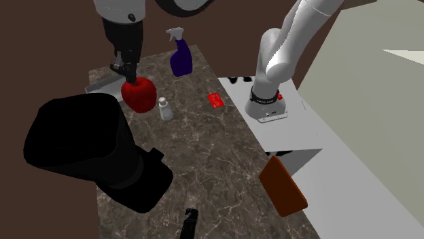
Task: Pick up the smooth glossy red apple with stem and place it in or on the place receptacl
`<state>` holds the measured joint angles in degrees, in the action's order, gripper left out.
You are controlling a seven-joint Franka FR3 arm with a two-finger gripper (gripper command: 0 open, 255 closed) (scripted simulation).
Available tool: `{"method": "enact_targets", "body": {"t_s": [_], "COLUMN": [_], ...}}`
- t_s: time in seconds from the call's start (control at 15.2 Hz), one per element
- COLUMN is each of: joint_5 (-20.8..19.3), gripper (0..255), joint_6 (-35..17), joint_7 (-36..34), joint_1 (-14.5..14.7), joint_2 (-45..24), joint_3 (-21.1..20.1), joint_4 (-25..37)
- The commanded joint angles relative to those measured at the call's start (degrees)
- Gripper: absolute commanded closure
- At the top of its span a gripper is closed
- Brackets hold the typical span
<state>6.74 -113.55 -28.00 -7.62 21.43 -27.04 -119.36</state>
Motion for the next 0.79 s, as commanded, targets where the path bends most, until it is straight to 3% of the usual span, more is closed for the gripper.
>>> {"method": "enact_targets", "body": {"t_s": [0.0, 0.73], "joint_5": [-0.88, -5.03], "gripper": [255, 255], "joint_6": [0.28, 3.24], "joint_7": [2.33, 11.81], "joint_1": [-1.23, -6.62], "joint_2": [-2.1, -15.95], "joint_3": [1.55, 7.35], "joint_4": [2.13, 17.79]}}
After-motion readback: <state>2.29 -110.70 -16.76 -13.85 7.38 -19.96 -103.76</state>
